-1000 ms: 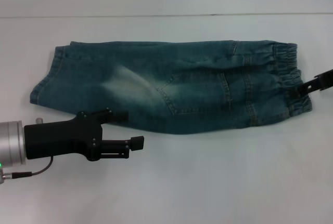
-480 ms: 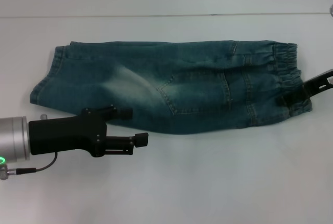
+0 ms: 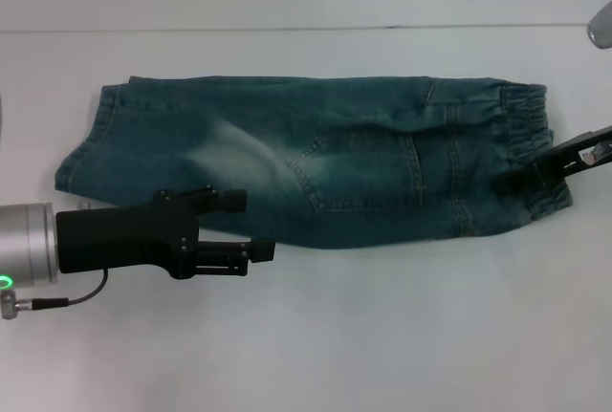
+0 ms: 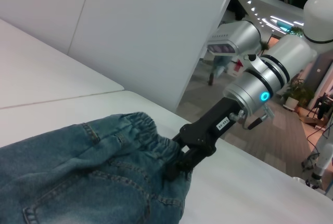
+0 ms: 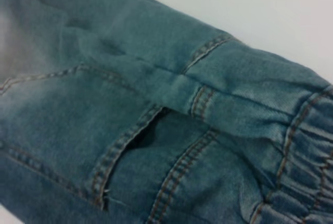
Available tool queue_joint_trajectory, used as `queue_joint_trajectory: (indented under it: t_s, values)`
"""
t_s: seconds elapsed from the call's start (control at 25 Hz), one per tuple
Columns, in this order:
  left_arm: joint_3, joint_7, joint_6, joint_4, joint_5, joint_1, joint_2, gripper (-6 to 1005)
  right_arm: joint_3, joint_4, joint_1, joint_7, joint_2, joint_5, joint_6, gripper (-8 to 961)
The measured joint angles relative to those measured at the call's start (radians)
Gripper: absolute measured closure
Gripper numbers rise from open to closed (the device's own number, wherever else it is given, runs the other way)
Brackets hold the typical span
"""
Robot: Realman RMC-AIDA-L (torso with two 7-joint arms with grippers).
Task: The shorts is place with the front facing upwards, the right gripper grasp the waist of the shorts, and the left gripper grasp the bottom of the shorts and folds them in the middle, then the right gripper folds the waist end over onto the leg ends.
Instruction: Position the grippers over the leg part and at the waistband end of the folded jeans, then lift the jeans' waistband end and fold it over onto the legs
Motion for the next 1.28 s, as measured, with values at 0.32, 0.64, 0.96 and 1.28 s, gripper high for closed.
queue_joint_trajectory:
  t_s: [0.32, 0.64, 0.96, 1.28]
  values:
    - [0.0, 0.0, -0.003, -0.001, 0.0, 0.0, -0.001, 67, 0.006, -0.011, -0.011, -0.024, -0.012, 0.035, -0.038, 471]
    - [-0.006, 0.008, -0.07, -0.003, -0.02, -0.018, -0.017, 67, 0.016, -0.013, -0.013, -0.03, -0.027, 0.039, -0.051, 826]
    - [0.002, 0.151, -0.253, -0.116, -0.187, -0.077, -0.036, 328, 0.078, -0.028, -0.025, -0.064, -0.039, 0.043, -0.112, 836]
    - [-0.002, 0.474, -0.425, -0.329, -0.444, -0.161, -0.042, 506, 0.131, -0.106, -0.05, -0.085, -0.067, 0.133, -0.277, 837]
